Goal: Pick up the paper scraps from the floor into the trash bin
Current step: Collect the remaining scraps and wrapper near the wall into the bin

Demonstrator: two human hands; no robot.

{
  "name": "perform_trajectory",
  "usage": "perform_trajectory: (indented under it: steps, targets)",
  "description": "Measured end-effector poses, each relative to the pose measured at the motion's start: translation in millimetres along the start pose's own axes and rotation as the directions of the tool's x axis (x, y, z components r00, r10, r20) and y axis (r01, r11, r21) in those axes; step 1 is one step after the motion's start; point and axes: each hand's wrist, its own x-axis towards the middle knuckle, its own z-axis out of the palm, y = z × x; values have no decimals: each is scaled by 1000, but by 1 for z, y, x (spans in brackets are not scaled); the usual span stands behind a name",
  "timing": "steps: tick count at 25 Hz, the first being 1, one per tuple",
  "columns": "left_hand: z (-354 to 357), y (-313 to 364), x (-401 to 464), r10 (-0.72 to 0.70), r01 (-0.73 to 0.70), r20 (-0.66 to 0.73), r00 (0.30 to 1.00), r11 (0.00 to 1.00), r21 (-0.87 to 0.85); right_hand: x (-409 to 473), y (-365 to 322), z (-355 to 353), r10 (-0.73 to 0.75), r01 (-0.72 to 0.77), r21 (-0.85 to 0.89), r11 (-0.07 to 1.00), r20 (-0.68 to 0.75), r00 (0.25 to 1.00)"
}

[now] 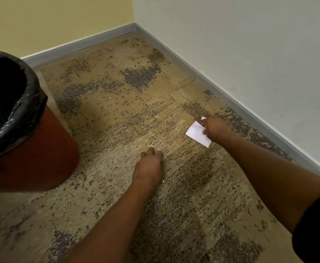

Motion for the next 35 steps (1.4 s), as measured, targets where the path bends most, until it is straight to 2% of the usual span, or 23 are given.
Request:
perform_trajectory:
  steps: [3, 7, 8, 10, 12, 16, 19, 23, 27, 31, 35]
  targets:
    - [-1, -11, 1, 3, -6, -34, 999, 995, -95, -6, -2, 1, 47, -47, 10, 999, -22, 999]
    - [-13, -19, -5, -3, 9, 41, 999, 987, -158, -36, -26, 4, 62, -60, 151, 987, -5, 998]
    - [-14, -19, -6, -12, 29, 69, 998, 969, -246, -45, -36, 6, 42, -43, 190, 981, 5, 999]
    - [-18, -15, -13, -30, 63, 74, 997, 865, -498, -64, -62, 3, -18, 18, 303, 953, -5, 1000]
    - [-31, -10, -19, -35, 23, -6, 999, 777, -629, -79, -92, -12, -99, 101, 396, 913, -26, 995]
    - [-83, -19, -29, -69, -94, -265, 962, 825, -557, -97, -146, -62, -245, 246, 533, 809, -74, 967]
    - [-134, -40, -45, -95, -123, -369, 925, 842, -525, -104, -187, -104, -298, 327, 557, 763, -146, 943]
    - [-204, -76, -84, -113, -236, -601, 791, 851, -470, -102, -249, -163, -348, 474, 553, 685, -324, 880]
    - [-252, -110, -128, -184, -303, -747, 639, 832, -464, -108, -315, -219, -427, 619, 523, 586, -450, 784]
    - [-282, -131, -159, -297, -296, -790, 536, 811, -505, -112, -364, -250, -509, 721, 490, 490, -510, 693]
    - [-289, -160, -179, -315, -193, -812, 492, 870, -454, -106, -403, -245, -537, 741, 461, 488, -511, 671]
